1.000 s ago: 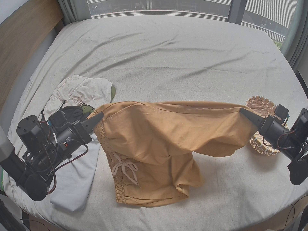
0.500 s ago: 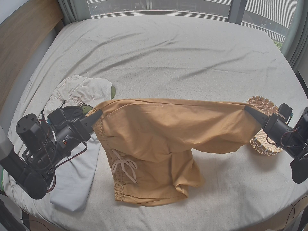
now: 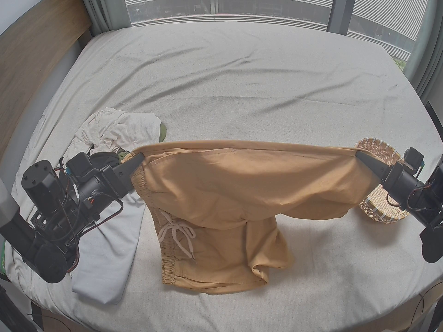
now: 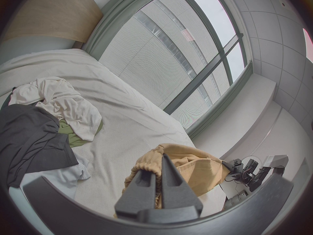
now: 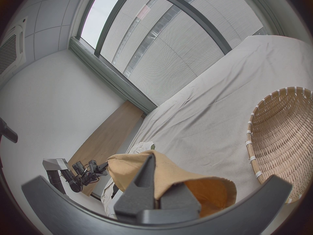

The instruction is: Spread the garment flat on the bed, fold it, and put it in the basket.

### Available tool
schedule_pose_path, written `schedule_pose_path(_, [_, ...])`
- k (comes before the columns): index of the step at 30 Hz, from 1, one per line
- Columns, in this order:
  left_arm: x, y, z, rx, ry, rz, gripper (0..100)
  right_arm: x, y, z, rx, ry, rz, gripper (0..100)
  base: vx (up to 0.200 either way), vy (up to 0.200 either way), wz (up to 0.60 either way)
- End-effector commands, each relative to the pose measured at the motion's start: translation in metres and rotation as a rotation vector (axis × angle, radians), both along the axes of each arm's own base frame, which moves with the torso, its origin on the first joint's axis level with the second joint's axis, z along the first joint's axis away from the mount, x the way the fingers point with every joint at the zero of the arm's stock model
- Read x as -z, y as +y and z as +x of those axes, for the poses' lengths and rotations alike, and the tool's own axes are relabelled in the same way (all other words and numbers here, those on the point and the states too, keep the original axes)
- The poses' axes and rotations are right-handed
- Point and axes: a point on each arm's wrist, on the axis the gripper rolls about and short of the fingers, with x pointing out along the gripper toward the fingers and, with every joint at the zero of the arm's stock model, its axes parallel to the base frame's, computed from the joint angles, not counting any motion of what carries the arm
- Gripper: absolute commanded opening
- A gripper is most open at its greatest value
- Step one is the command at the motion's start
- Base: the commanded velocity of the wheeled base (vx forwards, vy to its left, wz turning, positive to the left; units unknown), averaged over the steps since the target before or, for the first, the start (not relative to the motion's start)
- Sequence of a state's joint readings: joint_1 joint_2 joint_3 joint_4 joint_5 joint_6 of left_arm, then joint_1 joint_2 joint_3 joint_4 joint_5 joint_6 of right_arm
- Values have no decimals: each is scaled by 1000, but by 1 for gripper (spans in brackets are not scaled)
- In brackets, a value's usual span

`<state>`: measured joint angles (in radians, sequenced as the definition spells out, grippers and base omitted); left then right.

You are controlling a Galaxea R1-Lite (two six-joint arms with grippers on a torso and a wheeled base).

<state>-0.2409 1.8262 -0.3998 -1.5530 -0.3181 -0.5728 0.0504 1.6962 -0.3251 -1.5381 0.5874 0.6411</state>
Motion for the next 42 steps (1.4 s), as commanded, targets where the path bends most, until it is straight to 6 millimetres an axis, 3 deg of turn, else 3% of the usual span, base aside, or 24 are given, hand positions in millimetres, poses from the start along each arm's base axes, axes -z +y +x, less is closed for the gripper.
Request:
schedule_pose_path(1, [1,0,3,-5,1,-1,0,0,-1,0,6,1,0,0,0,0,0])
schedule_pose_path(10, [7,-1,5,-4,20,8,0,2,0,-3,1,12,-1,0,0,0,0])
schedule_pose_path(24, [-4,-3,3,-5,-24,0,0,-7,10,-6,-38,-32,0,0,0,0,0])
schedule_pose_path(33, [-12,0,16,-27,-66,-17,0,-1,9,17,-26,-17,-2,0,0,0,0])
schedule_pose_path(42, [-5,-3,28,-25,-53,-11,0,9,9,39,-18,1,-4,0,0,0,0])
